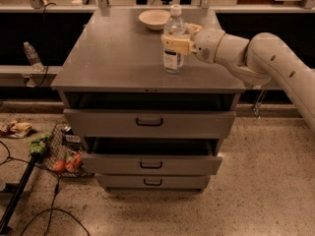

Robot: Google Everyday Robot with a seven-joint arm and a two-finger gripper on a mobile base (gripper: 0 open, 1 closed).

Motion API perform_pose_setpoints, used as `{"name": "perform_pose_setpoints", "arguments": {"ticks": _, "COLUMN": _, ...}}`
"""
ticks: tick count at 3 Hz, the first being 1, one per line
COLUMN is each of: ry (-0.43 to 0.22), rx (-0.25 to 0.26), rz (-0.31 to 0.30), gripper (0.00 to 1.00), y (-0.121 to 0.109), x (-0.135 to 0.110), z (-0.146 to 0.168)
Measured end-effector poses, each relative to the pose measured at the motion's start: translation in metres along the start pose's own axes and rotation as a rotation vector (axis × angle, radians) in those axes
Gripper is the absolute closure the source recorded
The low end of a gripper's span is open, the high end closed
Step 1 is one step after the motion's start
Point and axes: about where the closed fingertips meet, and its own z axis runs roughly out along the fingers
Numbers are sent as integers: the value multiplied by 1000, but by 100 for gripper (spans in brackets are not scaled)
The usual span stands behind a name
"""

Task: Place blue plastic bottle upright

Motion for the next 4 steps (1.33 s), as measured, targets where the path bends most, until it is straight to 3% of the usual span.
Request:
{"name": "perform_pose_setpoints", "arguments": {"ticks": 1, "ry": 50, "rx": 7, "rz": -22, "gripper": 6, "y": 0, "x": -2, "z": -9}}
{"name": "perform_pose_setpoints", "arguments": {"ticks": 2, "ry": 124, "rx": 73, "rz": -58, "gripper": 0, "y": -3, "x": -7, "z": -42}}
{"name": "perform_pose_setpoints", "arguments": {"ticks": 3, "ry": 211, "rx": 197, "rz": -112, "gripper": 0, "y": -1, "x": -21, "z": -102}}
{"name": "perform_pose_setpoints", "arguments": {"ticks": 4, "ry": 209, "rx": 183, "rz": -110, "gripper": 0, "y": 2, "x": -20, "z": -97}}
